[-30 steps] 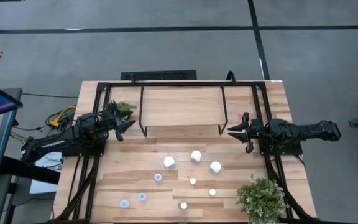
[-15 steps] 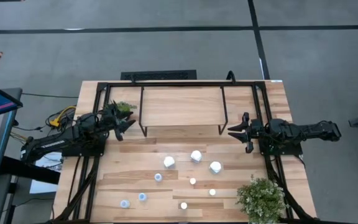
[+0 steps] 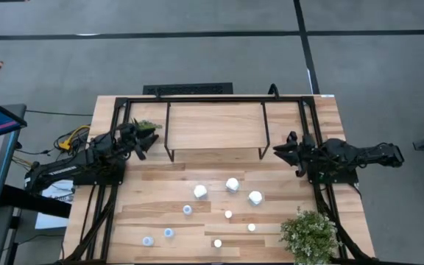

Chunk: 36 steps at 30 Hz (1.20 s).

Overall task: Pick and place medicine bottles onto shelf by color
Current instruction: Put the middle transparent pill bottle on the shelf

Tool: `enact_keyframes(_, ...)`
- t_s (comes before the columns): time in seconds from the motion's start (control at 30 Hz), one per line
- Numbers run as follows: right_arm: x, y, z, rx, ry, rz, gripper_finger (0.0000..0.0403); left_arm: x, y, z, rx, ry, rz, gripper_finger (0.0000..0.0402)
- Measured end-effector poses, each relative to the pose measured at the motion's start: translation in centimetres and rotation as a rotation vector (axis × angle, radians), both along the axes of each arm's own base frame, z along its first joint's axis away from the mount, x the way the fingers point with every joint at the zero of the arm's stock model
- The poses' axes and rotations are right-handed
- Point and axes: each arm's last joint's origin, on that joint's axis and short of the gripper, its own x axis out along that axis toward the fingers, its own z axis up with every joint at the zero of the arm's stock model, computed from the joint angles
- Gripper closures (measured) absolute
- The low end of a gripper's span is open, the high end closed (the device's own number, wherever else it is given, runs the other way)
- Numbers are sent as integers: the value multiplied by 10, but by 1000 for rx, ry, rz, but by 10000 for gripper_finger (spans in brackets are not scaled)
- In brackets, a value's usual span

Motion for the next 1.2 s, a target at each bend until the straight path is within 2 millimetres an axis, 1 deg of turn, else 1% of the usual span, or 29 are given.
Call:
enact_keyframes(0.1, -2, 0, 7, 44, -64, 11, 285, -1, 1, 0, 4, -3, 49, 180)
enact_keyframes(0.23, -3, 0, 12, 48, -87, 13, 285, -1, 2, 1, -20, -19, 69, 180)
enact_keyframes(0.33, -4, 0, 15, 63, -110, 17, 284, -1, 1, 0, -5, -8, 41, 180)
enact_keyframes(0.4, -5, 0, 17, 89, -129, 25, 281, 0, 1, 0, 44, 20, 26, 180)
enact_keyframes(0.5, -5, 0, 18, 115, -148, 32, 261, -1, 1, 0, 66, 31, 50, 180)
enact_keyframes(0.7, -6, -1, 20, 152, -166, 15, 194, -1, 2, 1, 78, 36, 72, 180)
enact_keyframes(0.8, -6, -1, 20, 151, -165, 15, 173, -1, 1, 1, 81, 38, 57, 180)
enact_keyframes(0.9, -6, -1, 20, 152, -166, 15, 167, 0, 1, 0, 82, 40, 32, 180)
enact_keyframes(1.03, -6, -1, 20, 159, -166, 18, 172, -1, 1, 1, 94, 42, 49, 180)
enact_keyframes(1.1, -6, -1, 20, 176, -171, 23, 175, -1, 1, 6, 140, 1, 40, 180)
enact_keyframes(1.2, -7, -1, 22, 228, -188, 41, 178, -3, -3, 29, 246, -171, -38, 180)
